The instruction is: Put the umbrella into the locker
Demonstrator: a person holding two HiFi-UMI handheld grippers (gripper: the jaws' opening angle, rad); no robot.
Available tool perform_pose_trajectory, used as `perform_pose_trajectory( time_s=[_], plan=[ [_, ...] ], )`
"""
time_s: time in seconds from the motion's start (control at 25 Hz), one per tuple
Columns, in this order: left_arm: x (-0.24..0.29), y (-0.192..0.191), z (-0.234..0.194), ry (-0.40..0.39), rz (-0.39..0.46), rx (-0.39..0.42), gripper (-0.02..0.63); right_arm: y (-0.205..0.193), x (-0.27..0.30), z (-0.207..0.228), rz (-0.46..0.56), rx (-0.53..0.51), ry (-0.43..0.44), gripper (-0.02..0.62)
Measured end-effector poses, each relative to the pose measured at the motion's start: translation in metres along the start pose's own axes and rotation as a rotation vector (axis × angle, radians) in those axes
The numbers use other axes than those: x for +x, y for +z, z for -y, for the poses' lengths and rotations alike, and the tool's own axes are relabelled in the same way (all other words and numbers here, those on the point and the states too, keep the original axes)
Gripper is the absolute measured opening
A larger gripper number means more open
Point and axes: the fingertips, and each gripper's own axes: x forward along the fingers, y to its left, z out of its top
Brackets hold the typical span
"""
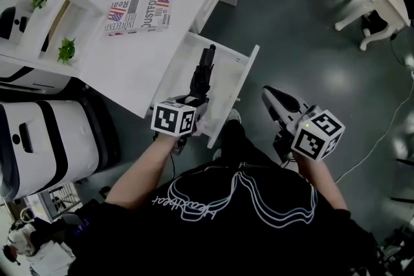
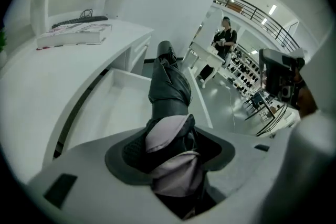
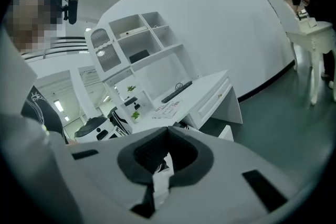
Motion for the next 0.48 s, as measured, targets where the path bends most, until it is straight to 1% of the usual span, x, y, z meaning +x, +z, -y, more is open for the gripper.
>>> perform_pose_trajectory(
  time_s=[0.08, 0.2, 0.28, 0.48],
  plan=[
    [0.013, 0.0, -0.005, 0.006, -0.037, 0.013, 0.224, 0.009, 0.006, 0.01, -0.008, -0.003, 0.001, 0.003],
    [0.031, 0.001, -0.014, 0.013, -0.075, 0.011, 0.224, 0.02, 0.013, 0.03, -0.019, -0.008, -0.021, 0.003],
    [0.044, 0.0, -0.019, 0.02, -0.101, 0.011, 0.224, 0.024, 0.018, 0.041, -0.022, 0.006, -0.029, 0.003],
    [0.078, -0.004, -0.028, 0.04, -0.165, 0.059, 0.224, 0.024, 0.024, 0.058, -0.038, 0.037, -0.037, 0.003]
  ],
)
